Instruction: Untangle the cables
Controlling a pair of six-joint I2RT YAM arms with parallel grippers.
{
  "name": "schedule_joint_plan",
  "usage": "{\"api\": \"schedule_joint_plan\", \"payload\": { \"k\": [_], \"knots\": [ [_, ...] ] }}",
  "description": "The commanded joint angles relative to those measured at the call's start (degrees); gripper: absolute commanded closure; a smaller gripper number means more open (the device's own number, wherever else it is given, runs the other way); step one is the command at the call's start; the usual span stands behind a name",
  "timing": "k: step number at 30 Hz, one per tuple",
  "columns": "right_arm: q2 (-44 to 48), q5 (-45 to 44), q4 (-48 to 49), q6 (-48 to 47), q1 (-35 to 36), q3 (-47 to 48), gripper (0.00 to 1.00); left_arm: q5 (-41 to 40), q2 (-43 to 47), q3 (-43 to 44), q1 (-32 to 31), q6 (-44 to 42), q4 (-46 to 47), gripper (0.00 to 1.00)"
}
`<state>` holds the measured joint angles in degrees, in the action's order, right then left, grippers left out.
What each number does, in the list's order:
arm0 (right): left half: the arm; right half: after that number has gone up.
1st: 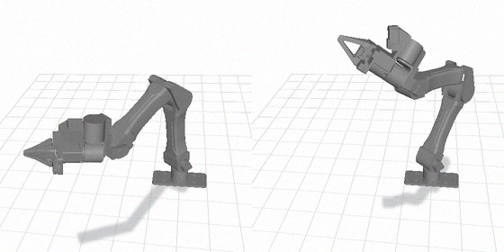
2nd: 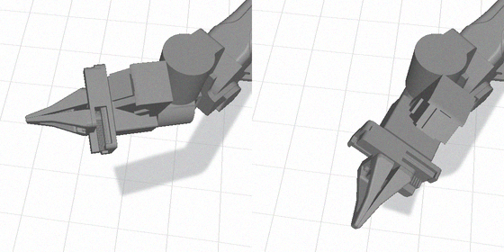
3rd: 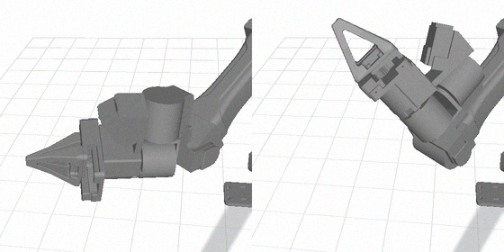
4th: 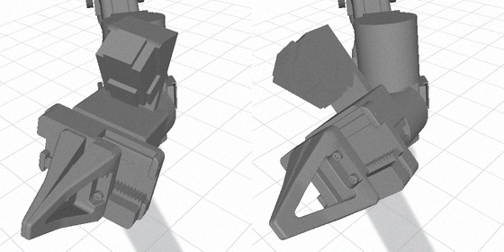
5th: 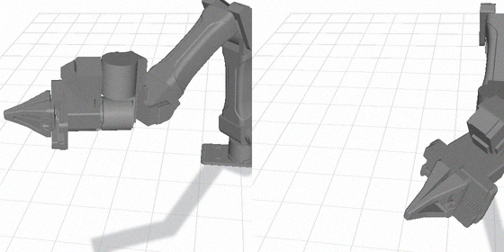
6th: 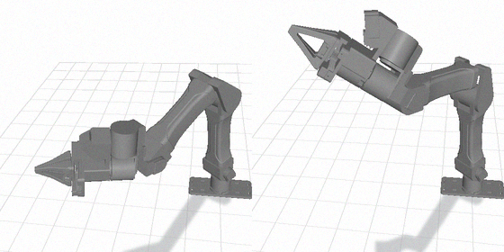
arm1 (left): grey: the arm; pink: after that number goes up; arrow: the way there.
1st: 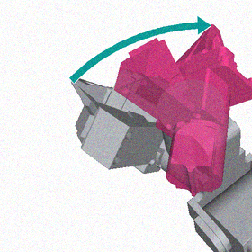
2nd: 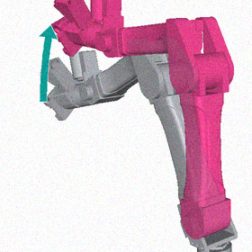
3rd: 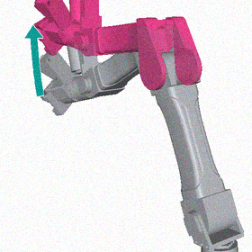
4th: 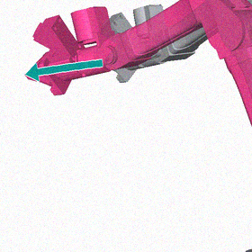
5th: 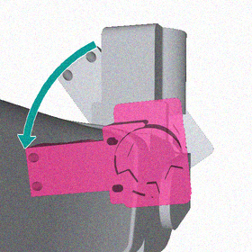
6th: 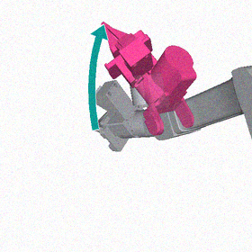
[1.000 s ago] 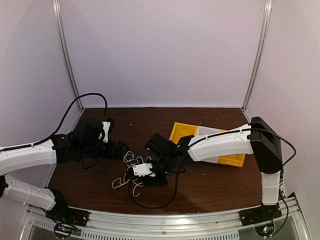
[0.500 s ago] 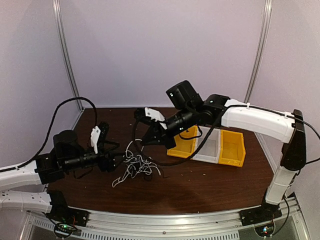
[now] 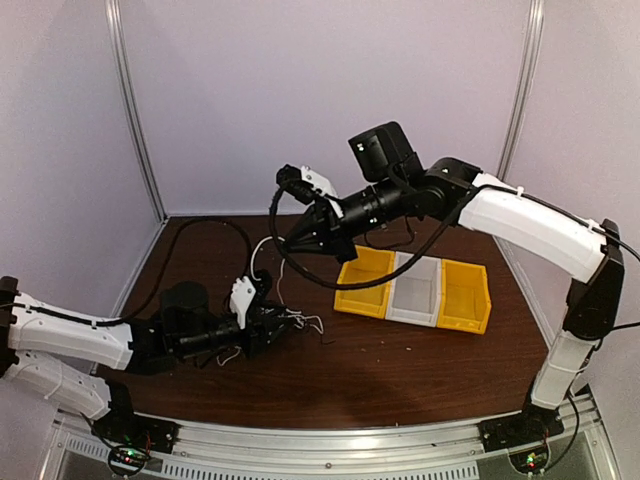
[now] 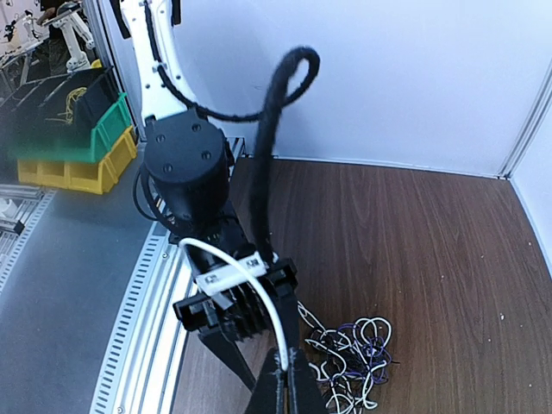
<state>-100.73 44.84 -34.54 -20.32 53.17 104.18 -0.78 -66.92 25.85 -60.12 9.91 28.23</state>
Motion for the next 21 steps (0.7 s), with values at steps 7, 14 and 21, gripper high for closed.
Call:
{"api": "schedule_joint_plan", "payload": {
  "k": [7,14,21],
  "knots": [
    [2.4,3.9,-3.4,0.2,0.1,8.2,1.00,-12.5,-16.5,1.3,-0.4,-4.0,29.3,0.74],
    [3.3,6.9,-6.6,-2.5,-3.1,20.3,1.00,-16.5,-22.7,1.6,-0.3,-2.2,30.3,0.75],
    [5.7,11.8,-5.2,0.5,-9.6,26.2,1.00,-17.2,-25.7,-2.1,3.1,4.9,30.6,0.75]
  ]
}}
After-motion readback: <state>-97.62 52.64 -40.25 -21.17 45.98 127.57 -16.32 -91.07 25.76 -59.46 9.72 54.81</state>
